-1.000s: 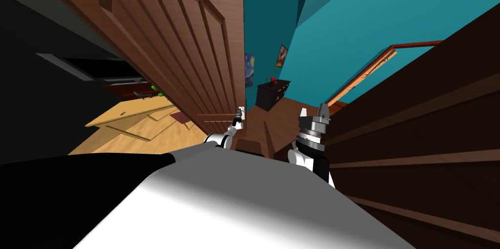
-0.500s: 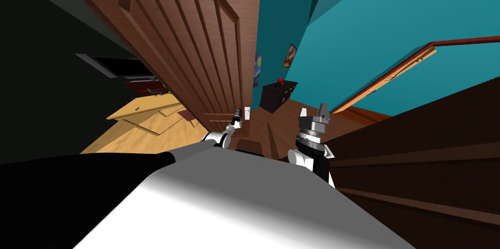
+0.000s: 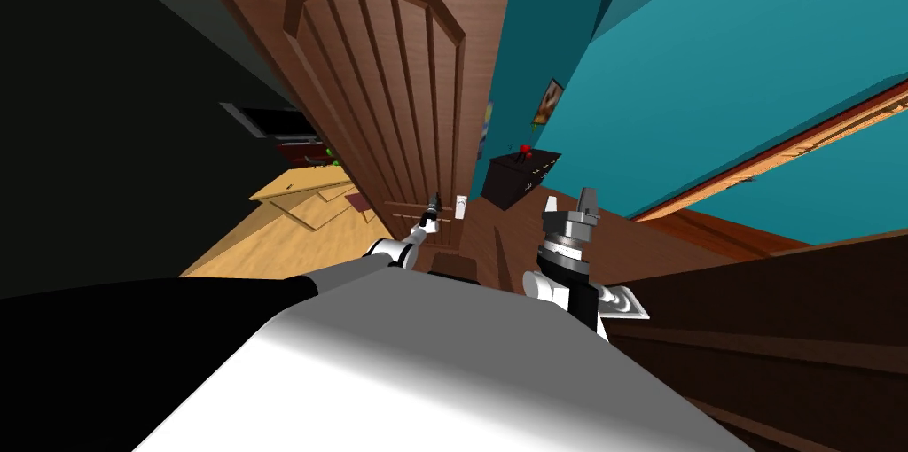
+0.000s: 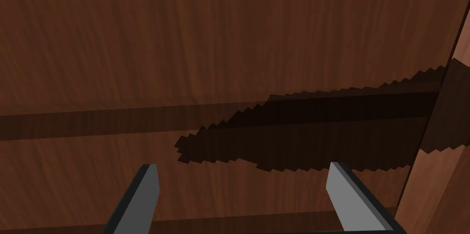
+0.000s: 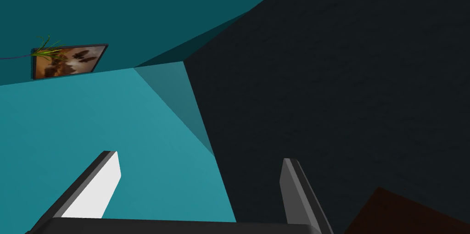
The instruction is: Push the door open
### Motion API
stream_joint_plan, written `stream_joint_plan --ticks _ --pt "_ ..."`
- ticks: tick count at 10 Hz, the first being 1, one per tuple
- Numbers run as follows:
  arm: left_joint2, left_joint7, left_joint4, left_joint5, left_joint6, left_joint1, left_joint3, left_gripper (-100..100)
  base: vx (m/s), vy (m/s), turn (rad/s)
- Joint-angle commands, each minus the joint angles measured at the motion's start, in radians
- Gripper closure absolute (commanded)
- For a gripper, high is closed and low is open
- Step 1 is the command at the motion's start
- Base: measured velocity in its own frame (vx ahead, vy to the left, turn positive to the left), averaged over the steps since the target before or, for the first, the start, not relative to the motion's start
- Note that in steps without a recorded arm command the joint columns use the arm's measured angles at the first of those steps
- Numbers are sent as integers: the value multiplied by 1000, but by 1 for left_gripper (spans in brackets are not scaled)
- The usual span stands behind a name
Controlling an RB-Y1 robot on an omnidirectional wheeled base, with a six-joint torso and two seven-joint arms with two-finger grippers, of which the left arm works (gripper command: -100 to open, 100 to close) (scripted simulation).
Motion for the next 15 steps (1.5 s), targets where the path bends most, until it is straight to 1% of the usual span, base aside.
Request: stream_joint_plan --ticks 1,3,4,5,6,7,11,12,15 --pt "-3 13 -14 6 7 9 -32 -100 -26 3 201" --pt "-17 24 -17 14 11 12 -66 -100 -60 -34 150" --pt "-29 31 -19 18 13 13 -85 -100 -121 -85 135" --pt "-37 35 -20 20 14 14 -95 -100 -147 -107 94" --pt "-37 35 -20 20 14 14 -95 -100 -95 -92 12" --pt "-48 39 -21 23 16 15 -108 -100 -102 -125 25" --pt "-67 45 -23 27 18 16 -126 -100 -143 -137 0" --pt "-71 46 -23 28 18 16 -130 -100 -1 -30 -14" --pt "-73 47 -23 28 18 16 -131 -100 -23 -70 21"
